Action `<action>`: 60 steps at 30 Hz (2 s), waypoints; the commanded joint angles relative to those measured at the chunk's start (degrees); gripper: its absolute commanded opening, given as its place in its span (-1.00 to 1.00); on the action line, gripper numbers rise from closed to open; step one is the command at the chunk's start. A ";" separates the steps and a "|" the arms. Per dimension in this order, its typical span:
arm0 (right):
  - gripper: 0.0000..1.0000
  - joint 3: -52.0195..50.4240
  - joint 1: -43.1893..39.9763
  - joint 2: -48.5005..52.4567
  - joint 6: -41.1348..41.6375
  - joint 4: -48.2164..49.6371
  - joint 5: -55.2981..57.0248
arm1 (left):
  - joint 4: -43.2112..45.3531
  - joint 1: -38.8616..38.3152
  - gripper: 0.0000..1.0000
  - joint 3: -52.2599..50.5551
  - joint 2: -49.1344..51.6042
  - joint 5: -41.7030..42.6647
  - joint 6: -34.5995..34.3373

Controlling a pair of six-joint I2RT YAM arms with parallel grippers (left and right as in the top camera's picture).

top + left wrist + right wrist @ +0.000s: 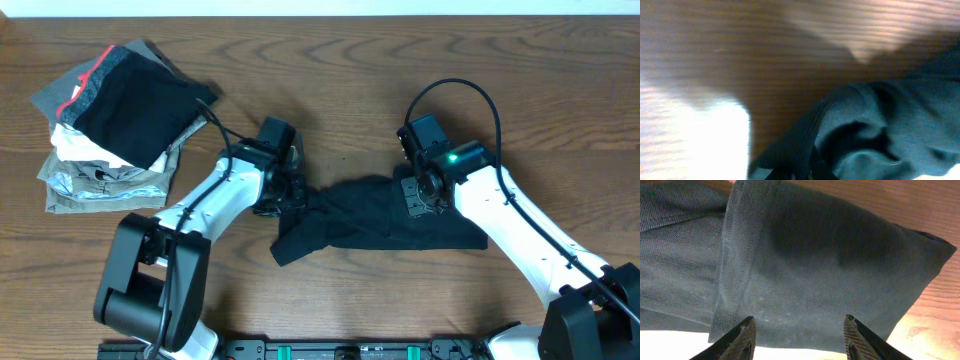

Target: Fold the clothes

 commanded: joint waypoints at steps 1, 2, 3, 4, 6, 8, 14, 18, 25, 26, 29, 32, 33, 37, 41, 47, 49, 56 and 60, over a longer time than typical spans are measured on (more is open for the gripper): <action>0.09 -0.20 -0.87 -0.52 1.09 -0.04 0.02 | -2.25 4.72 -0.88 0.28 -3.43 -4.98 2.51; 0.09 -0.20 -0.87 -0.52 1.09 -0.04 0.02 | -3.04 6.86 -0.88 0.46 -4.42 -5.33 2.89; 0.09 -0.20 -0.87 -0.52 1.07 -0.02 0.02 | -3.48 9.25 -0.88 0.61 -5.33 -5.22 3.10; 0.09 -0.20 -0.92 -0.52 1.09 0.00 0.02 | -3.67 11.37 -0.88 0.68 -6.10 -5.22 3.10; 0.09 -0.20 -1.14 -0.52 1.09 0.24 0.00 | -3.78 15.82 -0.88 0.85 -7.43 -4.59 3.45; 0.09 -0.20 -1.42 -0.52 1.09 0.44 0.00 | -3.78 19.87 -0.88 1.33 -8.20 -2.45 5.27; 0.11 -0.20 -1.64 -0.52 1.07 0.44 0.00 | -3.78 28.20 -0.88 3.91 -8.50 3.87 6.51; 0.12 -0.20 -1.70 -0.52 1.05 0.44 0.04 | -3.91 30.53 -0.88 6.99 -8.61 13.68 8.04; 0.15 -0.20 -3.19 -0.50 1.09 0.55 0.44 | -7.21 28.74 -0.88 16.48 -11.21 22.99 7.93; 0.15 -0.20 -3.63 -0.50 1.09 0.59 0.44 | -7.28 27.80 -0.88 17.07 -11.87 22.99 7.93; 0.15 -0.20 -4.87 -0.50 1.11 0.61 0.39 | -7.15 23.65 -0.88 17.40 -13.66 22.84 7.96; 0.16 -0.20 -5.84 -0.50 1.09 0.61 0.37 | -7.74 18.67 -0.88 17.35 -13.68 22.03 7.93; 0.15 -0.20 -6.10 -0.50 1.09 0.59 0.39 | -8.20 16.57 -0.88 17.35 -13.53 20.70 7.93; 0.15 -0.20 -6.34 -0.50 1.07 0.35 0.39 | -10.71 8.09 -0.88 17.35 -13.29 12.24 7.96; 0.15 -0.20 -6.34 -0.50 1.07 0.42 0.39 | -13.94 -0.11 -0.88 17.31 -12.61 5.14 7.93; 0.15 -0.20 -6.34 -0.50 1.07 0.31 0.35 | -14.45 -10.23 -0.88 16.96 -10.29 2.40 6.32; 0.15 -0.20 -6.34 -0.50 1.07 0.31 0.15 | -14.01 -12.70 -0.88 16.94 -9.22 0.90 5.99; 0.16 -0.20 -6.34 -0.50 1.07 0.17 -0.02 | -9.18 -17.64 -0.88 16.94 -6.47 0.68 4.50; 0.17 -0.20 -6.34 -0.50 1.07 0.17 -0.02 | -5.66 -18.93 -0.88 16.92 -5.46 0.68 3.19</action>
